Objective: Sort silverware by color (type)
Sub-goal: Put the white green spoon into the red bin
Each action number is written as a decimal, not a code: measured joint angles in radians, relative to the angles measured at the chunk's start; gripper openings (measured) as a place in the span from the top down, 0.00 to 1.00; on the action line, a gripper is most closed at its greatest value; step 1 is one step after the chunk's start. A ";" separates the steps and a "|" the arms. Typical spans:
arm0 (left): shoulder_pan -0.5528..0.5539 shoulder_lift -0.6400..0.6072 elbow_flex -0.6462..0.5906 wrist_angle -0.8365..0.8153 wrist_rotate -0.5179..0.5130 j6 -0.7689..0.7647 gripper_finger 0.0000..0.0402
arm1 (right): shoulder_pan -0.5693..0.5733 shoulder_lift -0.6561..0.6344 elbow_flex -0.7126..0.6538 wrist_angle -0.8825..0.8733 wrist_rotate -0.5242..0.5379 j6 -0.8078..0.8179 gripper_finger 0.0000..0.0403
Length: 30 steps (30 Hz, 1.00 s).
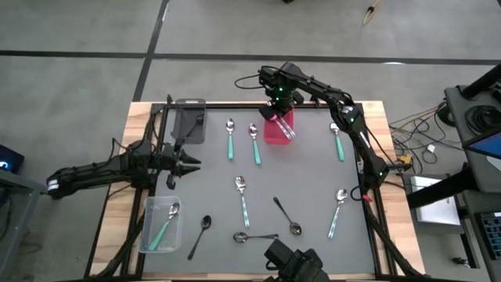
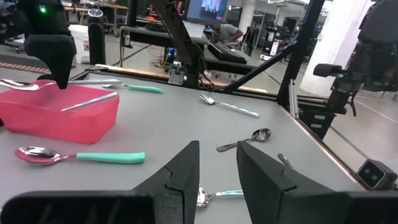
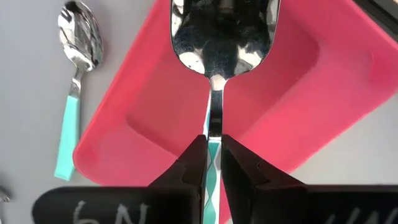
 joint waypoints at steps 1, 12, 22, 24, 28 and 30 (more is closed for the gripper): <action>0.000 0.000 0.000 0.000 0.000 -0.002 0.78 | 0.000 0.000 0.000 0.008 0.000 0.000 0.93; 0.000 0.000 0.008 0.001 -0.024 -0.017 0.78 | 0.000 0.000 0.000 0.016 0.000 -0.010 0.93; 0.000 0.002 0.008 0.008 -0.058 -0.108 0.78 | 0.000 0.000 0.000 0.017 0.001 -0.008 0.93; 0.000 0.002 0.008 0.011 -0.073 -0.125 0.78 | 0.000 0.000 0.000 0.017 0.001 -0.008 0.93; 0.000 0.002 0.008 0.015 -0.078 -0.176 0.78 | 0.000 0.000 0.000 0.017 0.001 -0.005 0.93; 0.000 0.002 0.009 0.015 -0.078 -0.197 0.78 | 0.000 0.000 0.000 0.018 0.002 0.001 0.93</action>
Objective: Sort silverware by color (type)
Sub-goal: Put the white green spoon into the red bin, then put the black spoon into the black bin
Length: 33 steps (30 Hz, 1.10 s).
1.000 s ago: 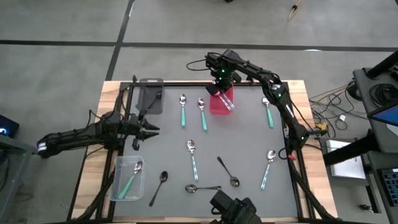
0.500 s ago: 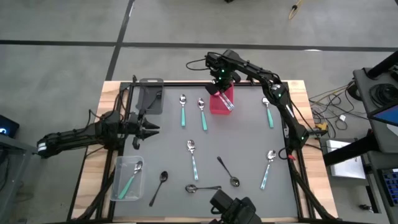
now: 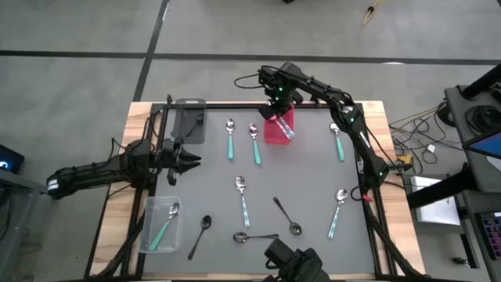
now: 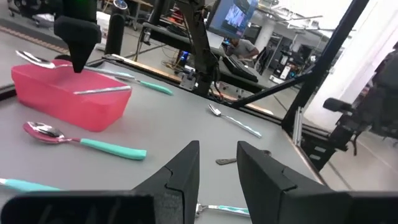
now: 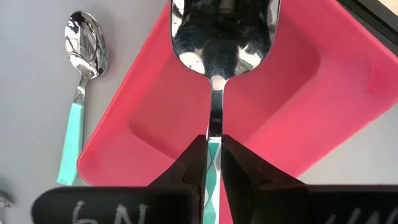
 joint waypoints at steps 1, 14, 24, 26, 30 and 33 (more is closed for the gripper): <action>0.000 0.000 0.000 0.000 0.000 -0.008 0.78 | 0.000 0.000 0.000 0.000 0.000 0.003 0.93; 0.000 0.000 0.000 0.000 -0.001 -0.008 0.78 | 0.000 0.000 0.000 0.000 -0.001 0.008 0.93; 0.000 0.000 0.000 0.000 -0.001 -0.011 0.78 | 0.000 0.000 0.000 0.011 -0.001 0.000 0.83; 0.000 0.000 0.000 0.000 -0.001 -0.011 0.78 | 0.000 0.000 0.000 0.011 -0.002 0.000 0.79; 0.000 0.000 0.000 -0.001 -0.001 -0.020 0.78 | 0.000 -0.002 0.000 0.004 -0.004 0.004 0.75; 0.000 0.000 -0.001 -0.010 -0.001 -0.034 0.78 | 0.000 -0.015 0.000 0.003 -0.004 -0.002 0.73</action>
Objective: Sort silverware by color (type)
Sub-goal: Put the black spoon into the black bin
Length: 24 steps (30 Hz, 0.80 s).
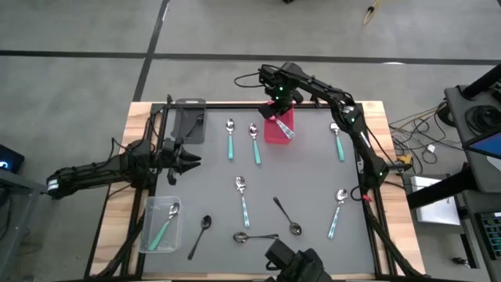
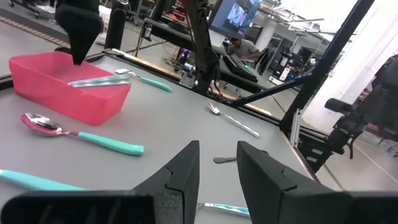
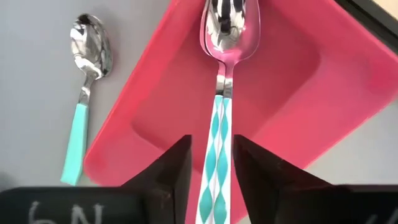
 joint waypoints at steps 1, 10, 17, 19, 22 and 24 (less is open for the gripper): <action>0.000 0.000 -0.004 0.002 0.000 -0.004 0.78 | 0.001 -0.009 0.000 0.000 0.000 -0.006 0.72; 0.000 0.000 -0.066 0.000 0.000 -0.171 0.78 | 0.109 -0.162 0.000 0.139 0.153 -0.113 0.74; -0.008 0.021 -0.094 0.005 -0.035 -0.364 0.78 | 0.268 -0.283 -0.041 0.367 0.233 -0.283 0.78; -0.017 0.031 -0.094 0.012 -0.051 -0.395 0.78 | 0.305 -0.313 -0.080 0.446 0.232 -0.321 0.79; -0.033 0.046 -0.094 0.039 -0.053 -0.439 0.78 | 0.345 -0.364 -0.169 0.547 0.228 -0.366 0.80; -0.045 0.056 -0.089 0.044 -0.055 -0.458 0.78 | 0.366 -0.401 -0.252 0.631 0.228 -0.375 0.81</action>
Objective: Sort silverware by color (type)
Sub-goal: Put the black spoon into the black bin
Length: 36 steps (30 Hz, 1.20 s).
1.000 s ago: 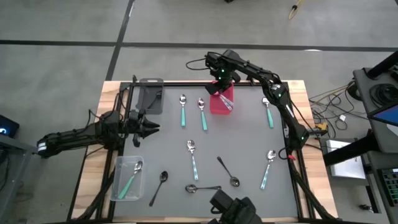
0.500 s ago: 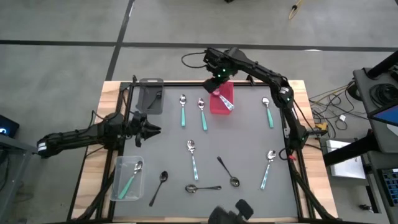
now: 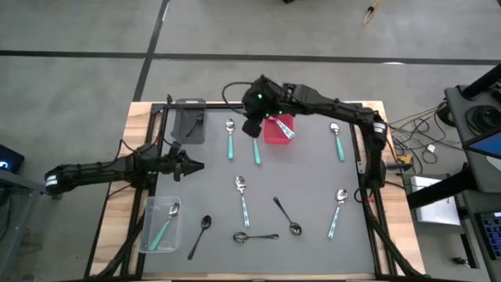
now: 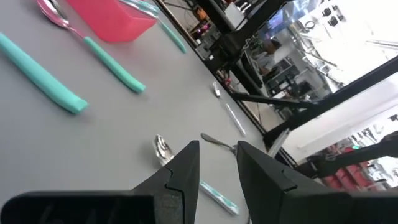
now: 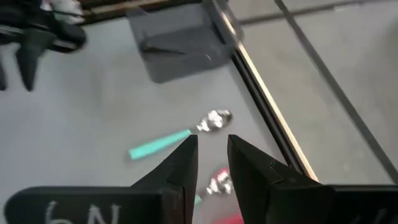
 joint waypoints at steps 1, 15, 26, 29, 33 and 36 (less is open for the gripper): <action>-0.006 0.008 0.009 0.000 -0.005 -0.007 0.78 | 0.009 -0.021 -0.048 0.043 -0.001 -0.007 0.81; -0.180 0.224 0.182 -0.017 -0.073 -0.174 0.78 | 0.059 -0.264 -0.673 0.675 0.000 -0.011 0.82; -0.434 0.597 0.423 -0.050 -0.199 -0.280 0.78 | 0.072 -0.337 -0.763 0.758 0.000 -0.051 0.83; -0.503 0.702 0.519 -0.164 -0.208 -0.308 0.78 | 0.075 -0.337 -0.765 0.746 0.000 -0.058 0.83; -0.577 0.829 0.634 -0.343 -0.208 -0.379 0.78 | 0.075 -0.338 -0.767 0.723 0.000 -0.054 0.83; -0.622 0.918 0.705 -0.412 -0.208 -0.427 0.78 | 0.074 -0.339 -0.767 0.714 0.000 -0.054 0.83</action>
